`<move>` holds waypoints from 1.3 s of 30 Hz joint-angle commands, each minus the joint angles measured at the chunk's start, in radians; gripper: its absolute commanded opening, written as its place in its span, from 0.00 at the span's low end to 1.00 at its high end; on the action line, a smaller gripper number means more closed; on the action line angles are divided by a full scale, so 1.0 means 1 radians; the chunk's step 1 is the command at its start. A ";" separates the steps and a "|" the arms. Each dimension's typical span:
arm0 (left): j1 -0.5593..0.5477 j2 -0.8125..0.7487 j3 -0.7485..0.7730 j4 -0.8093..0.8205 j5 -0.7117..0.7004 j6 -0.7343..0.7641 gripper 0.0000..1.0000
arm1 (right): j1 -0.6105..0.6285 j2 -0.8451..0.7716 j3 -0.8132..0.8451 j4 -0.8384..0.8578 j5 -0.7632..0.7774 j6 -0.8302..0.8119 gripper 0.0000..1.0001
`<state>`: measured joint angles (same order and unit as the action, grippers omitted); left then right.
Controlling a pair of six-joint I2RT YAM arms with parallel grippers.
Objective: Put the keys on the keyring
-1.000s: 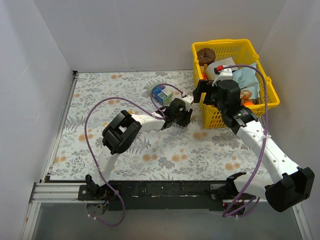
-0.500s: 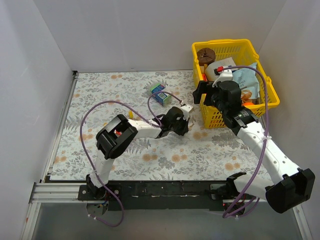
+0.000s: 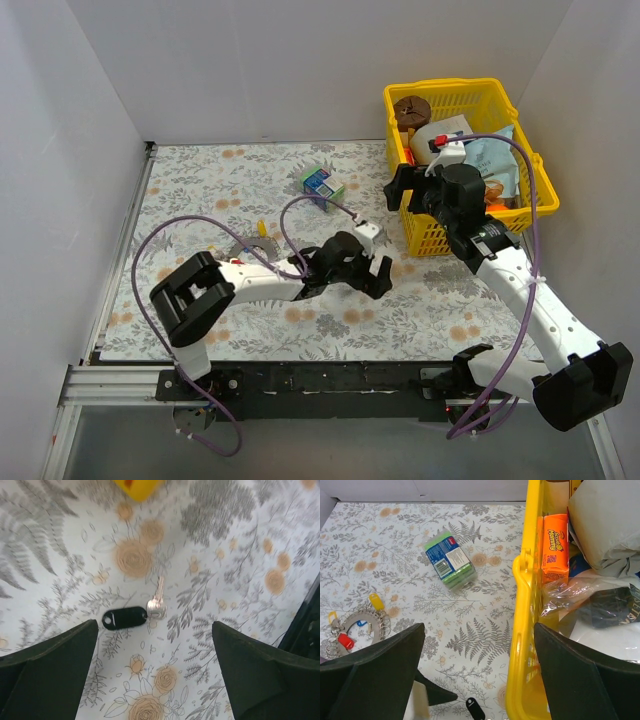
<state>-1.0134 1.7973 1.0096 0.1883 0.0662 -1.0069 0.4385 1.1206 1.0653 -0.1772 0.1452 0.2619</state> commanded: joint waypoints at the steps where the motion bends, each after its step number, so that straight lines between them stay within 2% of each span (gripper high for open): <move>1: 0.071 -0.166 -0.015 0.062 -0.052 -0.077 0.98 | -0.003 -0.028 -0.004 0.044 -0.038 -0.015 0.98; 8: 0.291 -0.343 -0.087 -0.032 -0.031 -0.162 0.98 | -0.001 -0.016 -0.014 0.071 -0.137 -0.041 0.98; 11: 0.429 -0.414 -0.138 -0.088 -0.013 -0.211 0.98 | 0.012 0.025 -0.007 0.081 -0.211 -0.038 0.98; 15: 0.704 -0.518 -0.268 -0.116 0.124 -0.323 0.98 | 0.118 0.123 0.053 0.056 -0.228 -0.055 0.98; 16: 0.741 -0.567 -0.287 -0.127 0.124 -0.341 0.98 | 0.147 0.172 0.070 0.047 -0.213 -0.062 0.98; 20: 0.884 -0.685 -0.354 -0.239 -0.049 -0.415 0.98 | 0.281 0.338 0.160 0.004 -0.216 -0.111 0.98; 23: 0.961 -0.771 -0.381 -0.306 -0.126 -0.435 0.98 | 0.353 0.500 0.242 -0.015 -0.263 -0.124 0.89; 26: 0.995 -0.805 -0.353 -0.358 -0.173 -0.418 0.98 | 0.414 0.666 0.356 -0.037 -0.309 -0.144 0.75; 29: 1.006 -0.803 -0.315 -0.423 -0.201 -0.394 0.98 | 0.480 0.829 0.510 -0.083 -0.351 -0.150 0.46; 30: 1.009 -0.797 -0.307 -0.431 -0.206 -0.389 0.98 | 0.489 0.864 0.539 -0.085 -0.357 -0.144 0.14; 31: 1.010 -0.794 -0.299 -0.438 -0.206 -0.378 0.98 | 0.499 0.922 0.574 -0.091 -0.358 -0.139 0.03; 39: 1.012 -0.779 -0.295 -0.438 -0.149 -0.358 0.98 | 0.520 1.117 0.785 -0.128 -0.314 -0.122 0.01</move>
<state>-0.0082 1.0134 0.6876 -0.2295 -0.1028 -1.3849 0.9695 2.1872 1.7378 -0.2768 -0.1856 0.1360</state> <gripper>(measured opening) 0.981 0.024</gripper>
